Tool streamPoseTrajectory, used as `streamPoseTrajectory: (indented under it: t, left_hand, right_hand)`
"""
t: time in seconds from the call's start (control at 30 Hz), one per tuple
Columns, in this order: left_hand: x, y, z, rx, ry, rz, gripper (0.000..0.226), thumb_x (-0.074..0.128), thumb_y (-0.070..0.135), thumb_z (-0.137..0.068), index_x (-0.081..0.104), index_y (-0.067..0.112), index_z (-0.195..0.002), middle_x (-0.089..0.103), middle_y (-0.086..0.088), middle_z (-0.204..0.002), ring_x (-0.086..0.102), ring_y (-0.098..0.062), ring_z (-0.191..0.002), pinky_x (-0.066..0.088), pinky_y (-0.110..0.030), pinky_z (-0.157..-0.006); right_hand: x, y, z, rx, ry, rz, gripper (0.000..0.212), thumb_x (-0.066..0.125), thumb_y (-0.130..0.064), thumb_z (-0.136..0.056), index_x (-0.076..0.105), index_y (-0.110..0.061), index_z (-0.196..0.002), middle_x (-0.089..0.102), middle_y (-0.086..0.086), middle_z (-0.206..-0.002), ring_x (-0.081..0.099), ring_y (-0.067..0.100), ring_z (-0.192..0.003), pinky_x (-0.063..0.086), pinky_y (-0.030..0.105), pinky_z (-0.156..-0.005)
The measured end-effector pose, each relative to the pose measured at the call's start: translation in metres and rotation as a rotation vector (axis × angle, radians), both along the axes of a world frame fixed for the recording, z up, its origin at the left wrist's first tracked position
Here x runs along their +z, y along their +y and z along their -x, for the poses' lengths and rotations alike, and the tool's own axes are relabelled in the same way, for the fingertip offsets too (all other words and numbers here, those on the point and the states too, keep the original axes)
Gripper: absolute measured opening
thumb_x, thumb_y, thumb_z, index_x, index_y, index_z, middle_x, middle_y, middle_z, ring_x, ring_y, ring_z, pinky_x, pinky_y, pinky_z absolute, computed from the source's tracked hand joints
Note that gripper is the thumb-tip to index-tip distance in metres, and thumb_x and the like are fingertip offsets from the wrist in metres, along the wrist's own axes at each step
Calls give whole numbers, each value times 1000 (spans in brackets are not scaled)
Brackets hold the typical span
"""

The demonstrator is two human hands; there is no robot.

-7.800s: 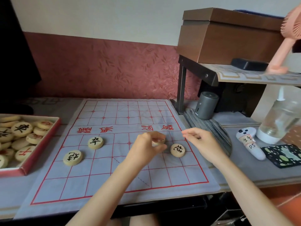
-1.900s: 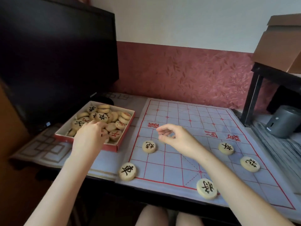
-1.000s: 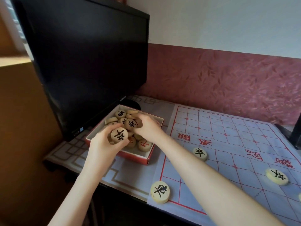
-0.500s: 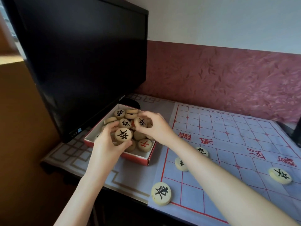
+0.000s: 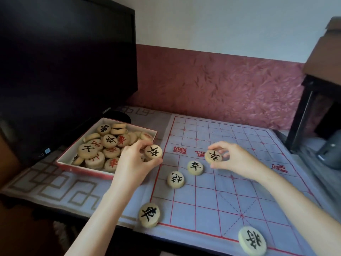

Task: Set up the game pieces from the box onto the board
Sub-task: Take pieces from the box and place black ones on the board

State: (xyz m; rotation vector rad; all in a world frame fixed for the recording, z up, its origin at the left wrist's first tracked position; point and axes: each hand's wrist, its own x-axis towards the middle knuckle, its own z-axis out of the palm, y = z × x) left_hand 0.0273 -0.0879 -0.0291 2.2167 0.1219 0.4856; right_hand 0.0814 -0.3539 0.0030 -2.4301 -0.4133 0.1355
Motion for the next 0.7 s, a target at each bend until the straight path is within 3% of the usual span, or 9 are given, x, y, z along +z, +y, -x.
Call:
streamPoseTrajectory:
  t: [0.1,0.17,0.3,0.5,0.7]
  left_hand:
    - [-2,-18,-7,-69,11,-1,50,80,32,-67,59,26,-112,62,10,-96,56,-14,-97,45,-24,-78]
    - [-2,-30,-9,-120,11,4,49,80,31,-68,59,26,-112,63,10,-97,56,-10,-95,43,-15,-74]
    - [-4,-48,-13,-178,14,-11,48,78,34,-68,60,28,-112,64,13,-99,55,-6,-100,42,-18,-80]
    - [0,-61,-13,-229,3,-43,45,77,31,-71,59,27,-113,63,14,-101,54,-4,-99,36,-8,-71]
    - [-1,-54,-17,-191,20,-127,48,77,32,-70,58,26,-114,59,9,-105,53,-7,-96,36,-12,-71]
  right_hand:
    - [-3,-36,11,-75,57,43,41,79,-16,-72,59,-27,-107,56,-15,-90,53,-4,-81,37,-3,-63]
    - [-8,-50,16,-93,73,89,41,80,-17,-71,59,-27,-106,59,-13,-89,54,-3,-80,38,-1,-65]
    - [-23,-61,15,-97,64,112,46,82,-22,-68,60,-30,-108,61,-5,-100,56,3,-91,40,10,-78]
    - [-34,-55,9,-65,40,136,50,81,-27,-68,59,-30,-113,58,-9,-109,53,5,-99,43,24,-91]
    - [-33,-56,13,-33,20,103,51,77,-32,-73,56,-30,-119,51,-14,-113,48,1,-106,37,23,-96]
